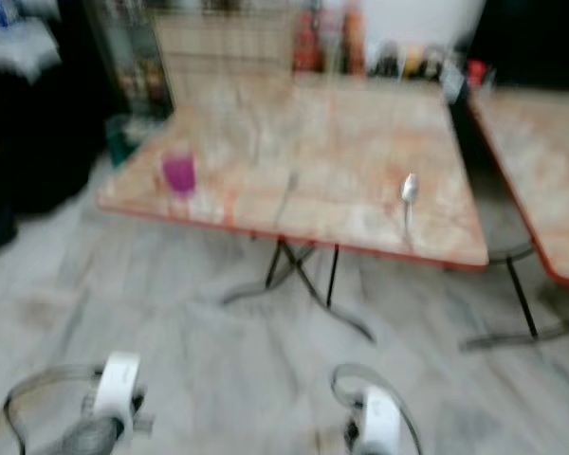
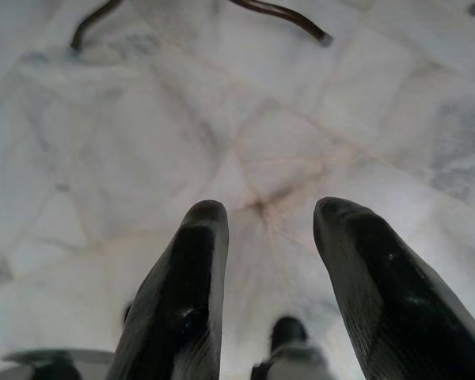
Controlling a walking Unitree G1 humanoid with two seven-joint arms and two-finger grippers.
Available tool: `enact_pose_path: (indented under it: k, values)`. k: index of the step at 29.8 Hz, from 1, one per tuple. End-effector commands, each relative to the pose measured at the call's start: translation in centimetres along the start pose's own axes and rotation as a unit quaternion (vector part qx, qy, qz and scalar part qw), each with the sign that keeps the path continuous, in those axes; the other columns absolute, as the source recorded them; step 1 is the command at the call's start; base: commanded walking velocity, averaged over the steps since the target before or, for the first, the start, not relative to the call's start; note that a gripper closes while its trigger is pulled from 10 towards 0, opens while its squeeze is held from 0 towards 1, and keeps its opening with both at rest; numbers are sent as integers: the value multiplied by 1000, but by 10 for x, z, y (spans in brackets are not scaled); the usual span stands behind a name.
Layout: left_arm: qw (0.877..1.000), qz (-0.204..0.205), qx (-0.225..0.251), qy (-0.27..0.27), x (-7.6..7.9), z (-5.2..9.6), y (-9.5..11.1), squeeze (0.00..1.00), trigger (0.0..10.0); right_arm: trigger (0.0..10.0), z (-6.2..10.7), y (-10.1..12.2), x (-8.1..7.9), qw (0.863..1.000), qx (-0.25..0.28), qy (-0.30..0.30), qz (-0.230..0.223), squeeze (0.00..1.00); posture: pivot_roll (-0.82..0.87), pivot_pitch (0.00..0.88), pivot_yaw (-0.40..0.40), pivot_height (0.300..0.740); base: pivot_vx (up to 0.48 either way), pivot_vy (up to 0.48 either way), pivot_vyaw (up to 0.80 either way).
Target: Setting the table
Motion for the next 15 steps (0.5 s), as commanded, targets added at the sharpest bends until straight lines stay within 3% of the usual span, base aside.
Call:
enact_pose_path:
  k: [1,15]
  values:
    - [1000,-15,14,-17,11,-3,11,0,10000,10000,2,-4,16,1000,-4,-23,-5,0,63,0,13,736,341,0,0]
    - [999,-22,0,-27,14,-2,3,0,10000,10000,2,-3,19,1000,-1,-29,-7,0,62,0,5,736,336,0,0]
Point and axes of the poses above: a point about 5 cm out from each wrist's last joint towards the gripper, its own z axis pointing back from the gripper into the wrist, its own y axis along the axis of the wrist's last joint, x = y × z, the point moved 1 cm from there along -z, pointing out of the wrist towards the gripper, and after that the axes turned 2 degrees about z, right-handed, at the moved point
